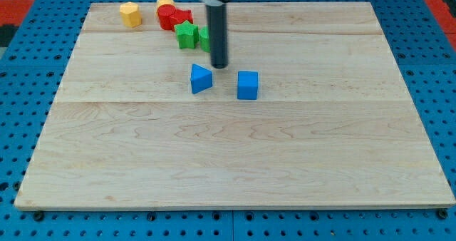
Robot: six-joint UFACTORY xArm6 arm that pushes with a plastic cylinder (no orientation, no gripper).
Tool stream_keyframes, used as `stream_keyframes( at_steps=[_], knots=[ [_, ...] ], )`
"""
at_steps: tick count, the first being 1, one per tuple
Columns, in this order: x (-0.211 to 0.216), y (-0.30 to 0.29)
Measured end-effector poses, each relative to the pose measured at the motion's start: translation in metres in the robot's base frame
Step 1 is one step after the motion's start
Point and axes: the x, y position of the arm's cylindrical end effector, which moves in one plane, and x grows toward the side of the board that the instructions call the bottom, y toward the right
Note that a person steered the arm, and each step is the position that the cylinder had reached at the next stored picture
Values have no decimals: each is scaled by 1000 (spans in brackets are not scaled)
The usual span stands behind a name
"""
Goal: Move your arm to the green circle
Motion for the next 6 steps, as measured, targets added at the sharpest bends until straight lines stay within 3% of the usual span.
stream_keyframes(
  at_steps=[1, 2, 6],
  knots=[
    [-37, 43],
    [-57, 44],
    [-96, 0]
  ],
)
